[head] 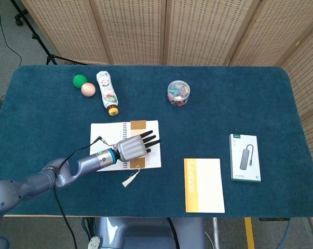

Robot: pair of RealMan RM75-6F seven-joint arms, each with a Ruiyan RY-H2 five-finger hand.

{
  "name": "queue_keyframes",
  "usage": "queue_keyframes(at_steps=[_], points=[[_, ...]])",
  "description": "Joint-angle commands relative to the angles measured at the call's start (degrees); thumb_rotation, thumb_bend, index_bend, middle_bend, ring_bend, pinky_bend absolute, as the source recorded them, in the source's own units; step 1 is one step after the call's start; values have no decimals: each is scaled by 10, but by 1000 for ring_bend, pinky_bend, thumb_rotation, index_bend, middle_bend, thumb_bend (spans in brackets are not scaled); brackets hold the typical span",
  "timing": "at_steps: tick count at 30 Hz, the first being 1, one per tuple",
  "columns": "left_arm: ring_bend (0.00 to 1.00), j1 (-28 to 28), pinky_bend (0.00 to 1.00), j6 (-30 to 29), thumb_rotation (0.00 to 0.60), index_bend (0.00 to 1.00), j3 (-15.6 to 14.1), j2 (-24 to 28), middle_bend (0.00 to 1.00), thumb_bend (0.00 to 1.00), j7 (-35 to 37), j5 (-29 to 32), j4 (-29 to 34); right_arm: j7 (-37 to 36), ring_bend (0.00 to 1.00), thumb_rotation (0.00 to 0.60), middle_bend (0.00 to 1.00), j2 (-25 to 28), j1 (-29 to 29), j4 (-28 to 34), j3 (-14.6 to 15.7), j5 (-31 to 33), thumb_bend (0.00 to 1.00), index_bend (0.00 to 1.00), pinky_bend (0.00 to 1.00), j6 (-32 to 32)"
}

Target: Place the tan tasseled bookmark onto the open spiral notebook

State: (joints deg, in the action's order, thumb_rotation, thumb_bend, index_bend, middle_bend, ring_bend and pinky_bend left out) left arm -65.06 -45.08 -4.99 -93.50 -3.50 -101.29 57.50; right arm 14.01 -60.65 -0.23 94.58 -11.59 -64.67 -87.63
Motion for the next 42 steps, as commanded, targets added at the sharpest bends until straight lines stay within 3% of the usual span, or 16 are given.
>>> queue_keyframes(at_steps=[1, 20, 29, 42], points=[[0, 0, 0, 2, 600, 445, 2, 2, 0, 366, -6, 5, 6, 0, 0, 600, 0, 0, 0, 1, 0, 0, 0, 0, 0, -1], [0, 1, 0, 32, 600, 436, 16, 20, 0, 362, -43, 42, 56, -6, 0, 600, 0, 6, -3, 8, 0, -2, 0, 0, 0, -4], [0, 3, 0, 43, 600, 367, 24, 28, 0, 356, -77, 60, 76, -7, 0, 600, 0, 10, -4, 14, 1, -4, 0, 0, 0, -5], [0, 4, 0, 49, 600, 351, 24, 31, 0, 325, -84, 68, 82, -6, 0, 600, 0, 10, -3, 14, 1, -3, 0, 0, 0, -5]])
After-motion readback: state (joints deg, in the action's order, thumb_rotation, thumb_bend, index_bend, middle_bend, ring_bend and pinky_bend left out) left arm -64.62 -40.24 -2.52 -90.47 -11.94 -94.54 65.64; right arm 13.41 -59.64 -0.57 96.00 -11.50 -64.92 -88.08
